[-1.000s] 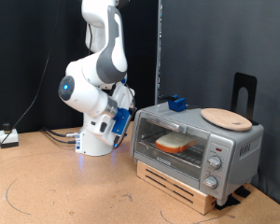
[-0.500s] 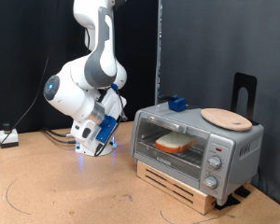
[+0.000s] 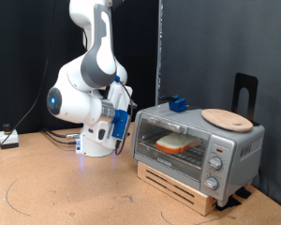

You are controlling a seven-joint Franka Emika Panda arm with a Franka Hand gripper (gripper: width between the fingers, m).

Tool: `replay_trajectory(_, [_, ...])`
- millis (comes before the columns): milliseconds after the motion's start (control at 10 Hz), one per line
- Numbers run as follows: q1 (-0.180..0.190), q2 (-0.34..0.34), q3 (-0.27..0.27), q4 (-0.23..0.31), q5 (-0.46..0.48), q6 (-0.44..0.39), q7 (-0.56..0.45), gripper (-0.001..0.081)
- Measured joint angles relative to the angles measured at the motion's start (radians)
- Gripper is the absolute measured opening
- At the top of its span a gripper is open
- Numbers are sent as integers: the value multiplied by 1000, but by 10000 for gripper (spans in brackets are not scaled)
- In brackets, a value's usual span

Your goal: Make a piece of toast with the oven

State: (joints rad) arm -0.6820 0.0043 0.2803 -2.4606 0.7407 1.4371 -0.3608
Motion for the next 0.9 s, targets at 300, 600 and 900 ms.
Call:
replay_trajectory(300, [7,82,21,63,79,112,44,807])
replay_trajectory(600, [5,122,24,112,101,-10,37,807])
replay_trajectory(900, [12,259,41,241,117,-57,86,807])
